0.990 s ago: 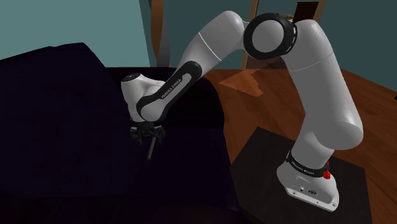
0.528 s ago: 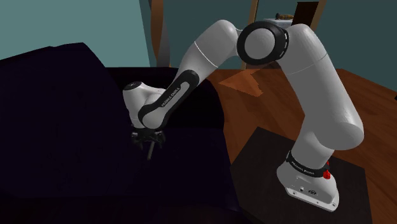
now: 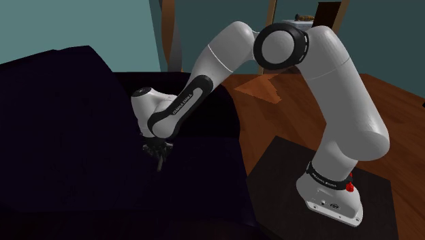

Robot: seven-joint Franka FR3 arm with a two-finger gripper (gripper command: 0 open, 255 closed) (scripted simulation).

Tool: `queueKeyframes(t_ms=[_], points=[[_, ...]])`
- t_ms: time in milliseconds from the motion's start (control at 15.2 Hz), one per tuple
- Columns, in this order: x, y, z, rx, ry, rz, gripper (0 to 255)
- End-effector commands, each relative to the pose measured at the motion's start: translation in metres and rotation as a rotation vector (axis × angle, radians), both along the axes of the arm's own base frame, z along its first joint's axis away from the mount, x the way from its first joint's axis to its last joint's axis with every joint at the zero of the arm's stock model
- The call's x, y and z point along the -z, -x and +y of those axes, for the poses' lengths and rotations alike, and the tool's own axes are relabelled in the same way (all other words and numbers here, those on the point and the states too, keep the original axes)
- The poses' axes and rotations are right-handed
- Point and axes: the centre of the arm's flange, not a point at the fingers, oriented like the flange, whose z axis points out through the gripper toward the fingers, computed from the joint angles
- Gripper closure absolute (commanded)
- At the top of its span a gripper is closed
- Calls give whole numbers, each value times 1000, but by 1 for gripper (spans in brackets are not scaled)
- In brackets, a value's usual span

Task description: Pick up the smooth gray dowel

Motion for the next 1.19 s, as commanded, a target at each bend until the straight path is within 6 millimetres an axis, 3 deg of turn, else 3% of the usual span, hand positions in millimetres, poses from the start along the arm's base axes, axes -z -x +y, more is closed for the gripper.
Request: queueKeyframes(t_ms=[0, 1122], points=[[3, 1, 0, -1, 2, 5, 255], [-78, 1, -1, -1, 2, 6, 255]])
